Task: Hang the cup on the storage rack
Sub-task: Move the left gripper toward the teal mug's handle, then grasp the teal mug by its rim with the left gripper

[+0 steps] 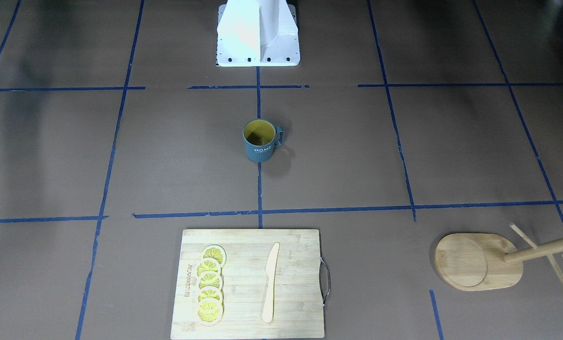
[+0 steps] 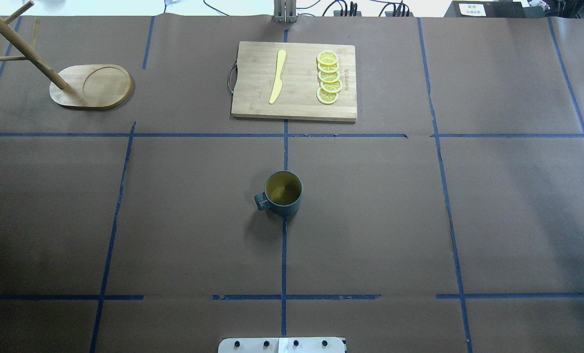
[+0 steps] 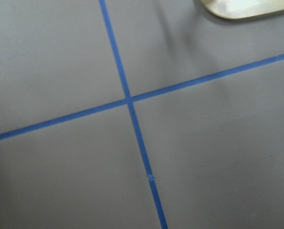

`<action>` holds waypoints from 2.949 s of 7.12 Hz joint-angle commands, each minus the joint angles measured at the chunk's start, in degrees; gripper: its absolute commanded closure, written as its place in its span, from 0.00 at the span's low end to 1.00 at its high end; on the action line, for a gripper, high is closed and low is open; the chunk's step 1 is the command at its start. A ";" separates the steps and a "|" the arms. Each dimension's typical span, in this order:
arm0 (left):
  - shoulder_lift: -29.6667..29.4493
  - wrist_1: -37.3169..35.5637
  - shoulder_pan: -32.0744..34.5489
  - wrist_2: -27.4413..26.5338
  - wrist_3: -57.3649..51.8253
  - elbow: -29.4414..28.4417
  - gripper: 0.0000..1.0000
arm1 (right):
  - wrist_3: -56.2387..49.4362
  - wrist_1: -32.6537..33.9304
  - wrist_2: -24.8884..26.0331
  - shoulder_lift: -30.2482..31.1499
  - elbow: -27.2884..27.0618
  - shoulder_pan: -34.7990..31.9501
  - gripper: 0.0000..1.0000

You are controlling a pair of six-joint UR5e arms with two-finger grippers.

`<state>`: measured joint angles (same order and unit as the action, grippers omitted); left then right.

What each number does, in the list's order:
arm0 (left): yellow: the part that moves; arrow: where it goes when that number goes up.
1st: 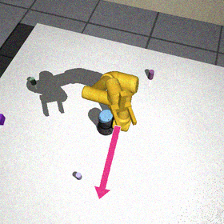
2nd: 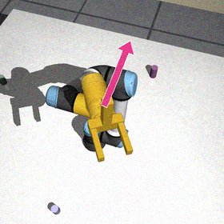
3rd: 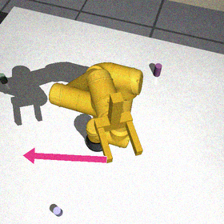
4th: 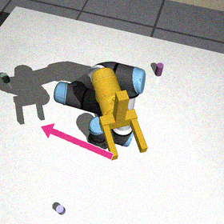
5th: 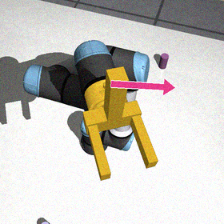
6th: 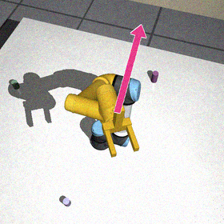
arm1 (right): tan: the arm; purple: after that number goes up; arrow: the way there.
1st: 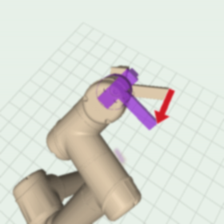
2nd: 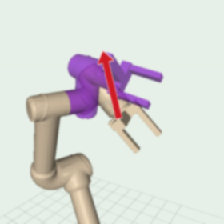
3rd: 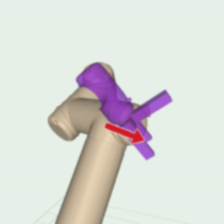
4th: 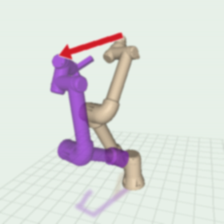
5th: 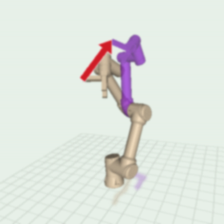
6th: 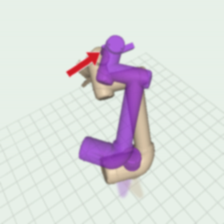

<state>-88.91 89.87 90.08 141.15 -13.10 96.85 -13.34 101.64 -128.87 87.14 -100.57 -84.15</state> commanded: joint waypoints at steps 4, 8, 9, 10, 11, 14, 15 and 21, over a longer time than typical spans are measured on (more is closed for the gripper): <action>-3.01 38.97 -17.33 3.00 15.12 0.89 0.00 | 1.12 -0.83 -0.07 7.70 -3.59 -6.03 0.00; -19.33 41.96 -35.71 3.00 16.70 -0.16 0.00 | 1.21 -0.83 -0.15 7.61 -3.67 -6.03 0.00; -22.16 41.96 -39.50 0.82 16.70 -0.17 0.00 | 1.21 -0.83 -0.16 7.52 -3.67 -6.03 0.00; -23.05 42.05 -44.76 -7.64 16.88 0.88 0.00 | 1.21 -0.83 -0.16 7.44 -3.85 -6.03 0.00; -23.85 43.62 -48.99 -12.86 18.36 0.89 0.00 | 1.21 -0.83 -0.16 7.44 -3.85 -6.03 0.00; -23.76 54.97 -61.65 -32.89 25.40 -0.26 0.00 | 1.21 -0.83 -0.24 7.26 -3.85 -6.03 0.00; -23.94 55.23 -64.47 -37.91 25.67 -0.60 0.00 | 1.21 -0.83 -0.16 7.26 -3.85 -6.03 0.00; -28.86 63.15 -68.10 -45.43 25.67 -12.81 0.06 | 1.38 -0.83 -0.24 7.17 -3.94 -6.03 0.00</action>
<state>-117.41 152.69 22.05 96.27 12.56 85.41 -12.02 100.82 -129.11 94.31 -104.42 -90.17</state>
